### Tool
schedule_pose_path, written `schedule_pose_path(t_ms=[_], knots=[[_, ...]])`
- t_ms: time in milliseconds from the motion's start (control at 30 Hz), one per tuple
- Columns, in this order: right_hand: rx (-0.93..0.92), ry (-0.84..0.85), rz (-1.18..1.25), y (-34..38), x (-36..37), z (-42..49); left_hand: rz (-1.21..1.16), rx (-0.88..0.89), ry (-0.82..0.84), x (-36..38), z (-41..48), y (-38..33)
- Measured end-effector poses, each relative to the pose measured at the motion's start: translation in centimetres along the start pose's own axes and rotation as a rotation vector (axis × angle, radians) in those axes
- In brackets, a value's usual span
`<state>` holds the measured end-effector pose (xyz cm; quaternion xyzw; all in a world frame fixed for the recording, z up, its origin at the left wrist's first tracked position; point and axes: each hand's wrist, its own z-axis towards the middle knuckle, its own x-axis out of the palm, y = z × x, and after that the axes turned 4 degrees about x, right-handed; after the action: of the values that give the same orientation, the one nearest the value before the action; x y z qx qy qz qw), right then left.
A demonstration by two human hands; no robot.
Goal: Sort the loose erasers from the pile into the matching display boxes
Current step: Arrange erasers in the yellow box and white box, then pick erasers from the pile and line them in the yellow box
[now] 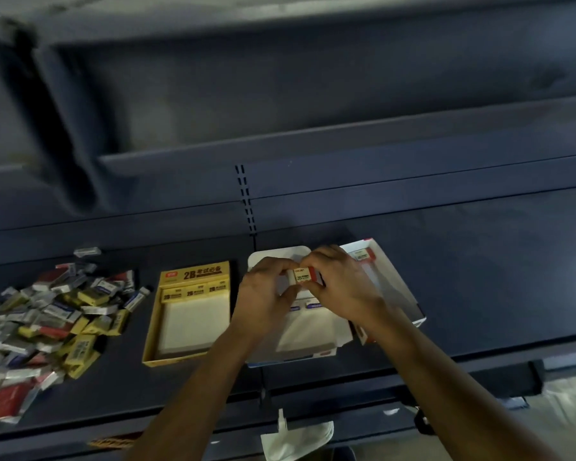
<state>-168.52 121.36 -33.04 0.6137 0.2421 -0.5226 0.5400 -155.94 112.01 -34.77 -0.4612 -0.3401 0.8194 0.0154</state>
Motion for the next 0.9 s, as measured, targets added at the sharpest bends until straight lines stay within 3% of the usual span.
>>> schedule_pose_path(t_ms=[267, 500, 900], knots=[[0.04, -0.054, -0.073, -4.8, -2.6, -0.4, 0.101, -0.124, 0.074, 4.1, 0.9, -2.5], [0.146, 0.002, -0.201, -8.8, -4.4, -0.1, 0.248, -0.135, 0.116, 6.3, 1.0, -4.5], [0.11, 0.08, -0.359, -8.9, -2.9, -0.3, 0.319, -0.141, 0.096, 7.3, 0.9, -4.3]])
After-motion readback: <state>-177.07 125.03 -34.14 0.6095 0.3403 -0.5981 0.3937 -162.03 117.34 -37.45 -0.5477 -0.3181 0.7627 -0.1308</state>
